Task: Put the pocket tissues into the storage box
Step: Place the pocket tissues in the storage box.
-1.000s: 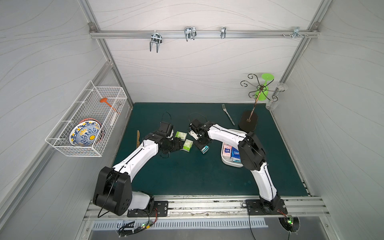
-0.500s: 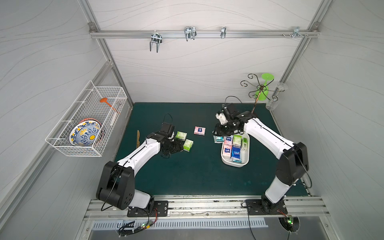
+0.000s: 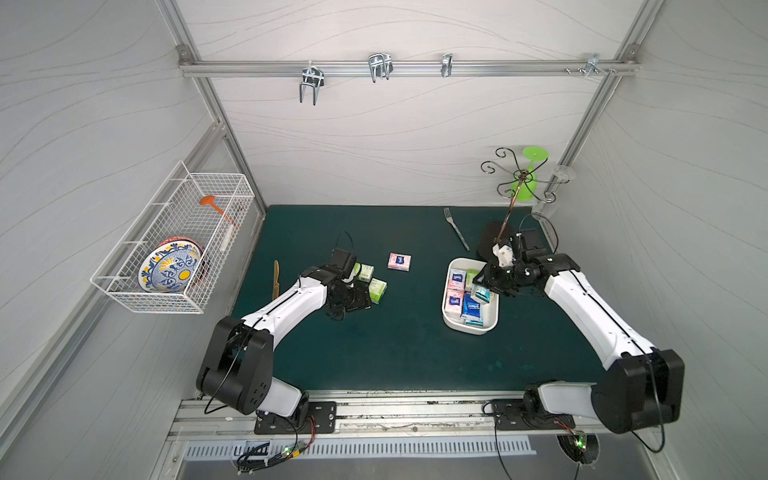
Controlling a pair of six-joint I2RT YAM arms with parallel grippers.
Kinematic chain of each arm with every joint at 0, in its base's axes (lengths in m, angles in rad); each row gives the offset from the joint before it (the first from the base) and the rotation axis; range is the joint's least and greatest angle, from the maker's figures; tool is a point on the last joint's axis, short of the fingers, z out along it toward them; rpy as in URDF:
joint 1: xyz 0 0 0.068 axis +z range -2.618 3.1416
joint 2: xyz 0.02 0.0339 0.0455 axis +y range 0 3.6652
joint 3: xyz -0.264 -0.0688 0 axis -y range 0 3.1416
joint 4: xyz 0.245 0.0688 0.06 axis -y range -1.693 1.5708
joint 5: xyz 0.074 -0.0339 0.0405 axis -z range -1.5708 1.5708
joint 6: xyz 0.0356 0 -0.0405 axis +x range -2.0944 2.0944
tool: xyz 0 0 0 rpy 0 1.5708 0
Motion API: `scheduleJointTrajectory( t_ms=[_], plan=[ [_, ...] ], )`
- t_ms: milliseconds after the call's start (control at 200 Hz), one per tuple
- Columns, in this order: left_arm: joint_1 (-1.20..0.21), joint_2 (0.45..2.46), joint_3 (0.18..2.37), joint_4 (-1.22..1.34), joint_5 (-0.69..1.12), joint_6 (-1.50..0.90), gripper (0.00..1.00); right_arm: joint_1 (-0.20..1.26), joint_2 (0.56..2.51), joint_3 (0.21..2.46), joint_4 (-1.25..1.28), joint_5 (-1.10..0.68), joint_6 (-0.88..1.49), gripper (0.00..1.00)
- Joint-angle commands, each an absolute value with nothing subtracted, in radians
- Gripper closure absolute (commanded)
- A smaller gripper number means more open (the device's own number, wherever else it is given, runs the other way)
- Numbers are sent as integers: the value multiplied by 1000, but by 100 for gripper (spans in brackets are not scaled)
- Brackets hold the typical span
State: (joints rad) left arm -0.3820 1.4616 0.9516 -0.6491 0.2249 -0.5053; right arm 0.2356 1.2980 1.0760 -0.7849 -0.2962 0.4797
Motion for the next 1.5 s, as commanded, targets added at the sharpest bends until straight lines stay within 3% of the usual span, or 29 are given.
scheduleJointTrajectory(
  t_ms=[0, 630, 730, 895, 1026, 1381, 1491],
  plan=[
    [-410, 1459, 1007, -688, 233, -508, 27, 230, 1276, 1024, -789, -259, 497, 61],
    [-435, 1393, 1040, -755, 189, -501, 27, 220, 1507, 1032, -672, -93, 371, 56],
    [-436, 1394, 1040, -759, 187, -496, 27, 220, 1543, 1065, -701, -64, 371, 50],
    [-435, 1395, 1047, -761, 158, -481, 26, 220, 1532, 1089, -750, -27, 374, 19],
    [-435, 1422, 1078, -761, 127, -456, 25, 220, 1484, 1109, -790, 20, 371, 12],
    [-435, 1542, 1188, -733, 132, -443, 25, 256, 1509, 1124, -729, -56, 391, 16],
    [-435, 1533, 1176, -738, 131, -439, 25, 278, 1560, 1130, -685, -67, 387, 22]
  ],
)
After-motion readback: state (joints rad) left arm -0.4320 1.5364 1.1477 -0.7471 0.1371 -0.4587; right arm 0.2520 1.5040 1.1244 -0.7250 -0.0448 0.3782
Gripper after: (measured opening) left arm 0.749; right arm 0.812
